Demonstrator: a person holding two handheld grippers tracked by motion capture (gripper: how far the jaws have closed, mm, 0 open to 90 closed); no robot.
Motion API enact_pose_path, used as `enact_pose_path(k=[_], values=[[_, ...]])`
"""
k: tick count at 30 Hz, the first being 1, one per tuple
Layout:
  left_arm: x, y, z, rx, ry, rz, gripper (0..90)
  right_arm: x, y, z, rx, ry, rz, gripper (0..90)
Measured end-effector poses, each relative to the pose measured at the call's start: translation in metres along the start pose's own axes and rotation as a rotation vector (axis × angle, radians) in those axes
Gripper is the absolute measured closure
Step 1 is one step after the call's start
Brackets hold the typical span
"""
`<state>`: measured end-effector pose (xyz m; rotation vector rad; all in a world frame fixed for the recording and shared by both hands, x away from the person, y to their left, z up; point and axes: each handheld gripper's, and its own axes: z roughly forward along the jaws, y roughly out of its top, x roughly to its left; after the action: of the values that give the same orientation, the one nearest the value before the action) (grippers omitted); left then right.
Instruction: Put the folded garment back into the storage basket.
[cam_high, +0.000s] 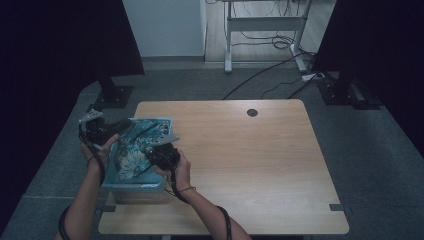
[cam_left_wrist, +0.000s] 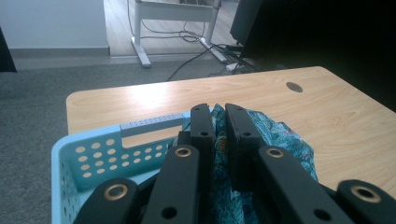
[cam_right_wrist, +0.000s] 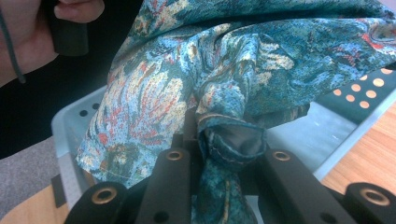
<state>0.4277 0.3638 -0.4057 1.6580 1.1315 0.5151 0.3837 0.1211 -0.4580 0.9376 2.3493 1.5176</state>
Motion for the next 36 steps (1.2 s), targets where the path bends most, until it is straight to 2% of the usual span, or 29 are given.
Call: enact_pose_path(k=[8,16,25,36], values=[[0.004,-0.009,0.009,0.031,-0.002,-0.006,82.2,-0.004,-0.011,0.012,0.021,-0.017,0.022,78.2],[0.009,-0.008,0.013,0.046,0.017,-0.004,82.3,-0.002,-0.012,0.025,0.028,-0.023,0.027,78.2],[0.011,-0.014,0.02,0.059,0.013,-0.019,82.2,-0.004,-0.016,0.029,0.046,-0.035,0.026,78.2],[0.023,-0.03,0.028,0.101,0.028,-0.051,81.7,-0.004,-0.025,0.036,0.078,-0.027,0.025,77.3]])
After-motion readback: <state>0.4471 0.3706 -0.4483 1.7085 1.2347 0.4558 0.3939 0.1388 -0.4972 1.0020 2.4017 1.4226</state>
